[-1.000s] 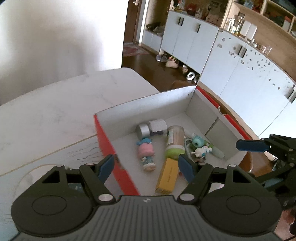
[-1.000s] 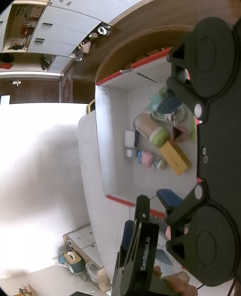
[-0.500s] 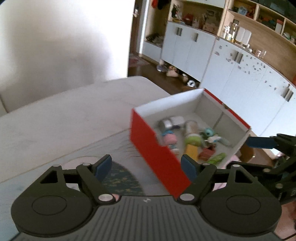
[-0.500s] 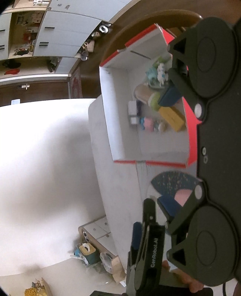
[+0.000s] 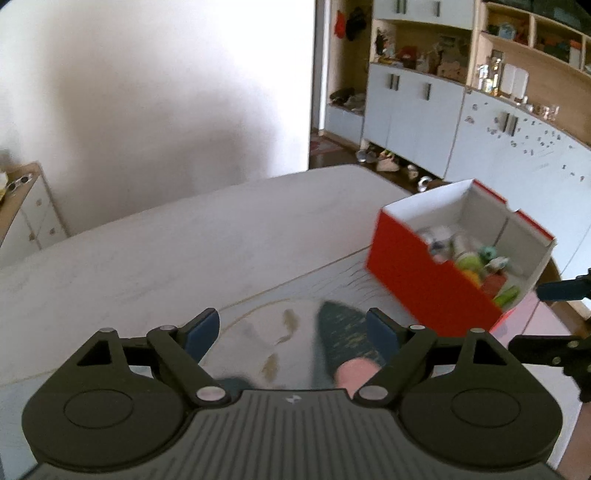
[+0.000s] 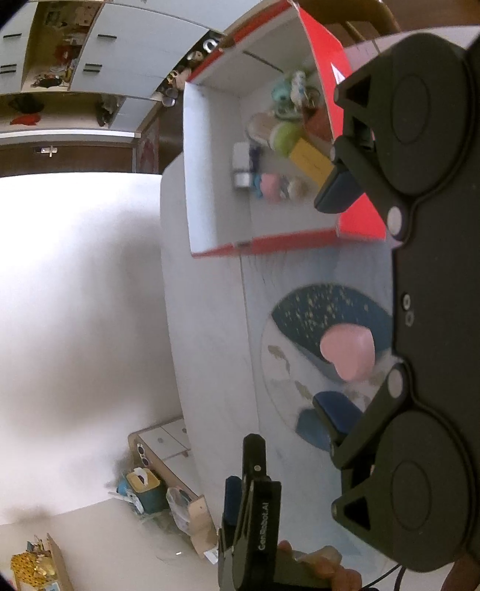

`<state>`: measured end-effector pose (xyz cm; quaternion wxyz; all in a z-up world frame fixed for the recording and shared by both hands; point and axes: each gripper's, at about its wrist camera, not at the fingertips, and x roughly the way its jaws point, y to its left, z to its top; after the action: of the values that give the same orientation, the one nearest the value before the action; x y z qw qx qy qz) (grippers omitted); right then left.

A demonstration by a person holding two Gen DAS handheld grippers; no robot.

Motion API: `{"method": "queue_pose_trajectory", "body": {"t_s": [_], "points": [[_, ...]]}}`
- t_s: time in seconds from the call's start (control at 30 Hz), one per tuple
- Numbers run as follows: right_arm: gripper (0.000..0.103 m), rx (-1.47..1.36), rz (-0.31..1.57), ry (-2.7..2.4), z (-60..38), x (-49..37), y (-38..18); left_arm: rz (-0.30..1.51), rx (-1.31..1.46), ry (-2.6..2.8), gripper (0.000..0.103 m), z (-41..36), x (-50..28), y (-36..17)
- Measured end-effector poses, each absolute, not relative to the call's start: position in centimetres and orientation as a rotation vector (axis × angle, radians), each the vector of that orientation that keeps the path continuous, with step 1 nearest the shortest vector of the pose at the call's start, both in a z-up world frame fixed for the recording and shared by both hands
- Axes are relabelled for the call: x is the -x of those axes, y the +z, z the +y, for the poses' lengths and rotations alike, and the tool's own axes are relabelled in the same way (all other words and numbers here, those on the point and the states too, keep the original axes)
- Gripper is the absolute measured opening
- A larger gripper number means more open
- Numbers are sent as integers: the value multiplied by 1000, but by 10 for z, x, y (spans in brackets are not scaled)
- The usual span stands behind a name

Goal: Organize rigid objects
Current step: 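Move both tools back over the fish-pattern mat, then grasp the red keychain figure with the left tool while the right tool grasps the pink heart soap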

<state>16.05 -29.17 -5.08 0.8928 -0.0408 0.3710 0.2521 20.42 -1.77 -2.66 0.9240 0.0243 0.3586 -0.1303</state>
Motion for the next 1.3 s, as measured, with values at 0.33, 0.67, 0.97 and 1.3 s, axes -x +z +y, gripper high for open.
{"method": "queue_pose_trajectory", "body": {"t_s": [0.33, 0.67, 0.97, 1.3], "points": [[103, 145, 808, 577, -248, -153, -75, 805, -6, -250, 86, 29, -183, -62], [103, 219, 884, 590, -212, -163, -110, 906, -8, -287, 86, 35, -152, -109], [99, 305, 939, 569, -196, -174, -142, 941, -36, -310, 86, 23, -142, -134], [90, 325, 989, 569, -184, -188, -160, 988, -9, -317, 86, 23, -142, -150]]}}
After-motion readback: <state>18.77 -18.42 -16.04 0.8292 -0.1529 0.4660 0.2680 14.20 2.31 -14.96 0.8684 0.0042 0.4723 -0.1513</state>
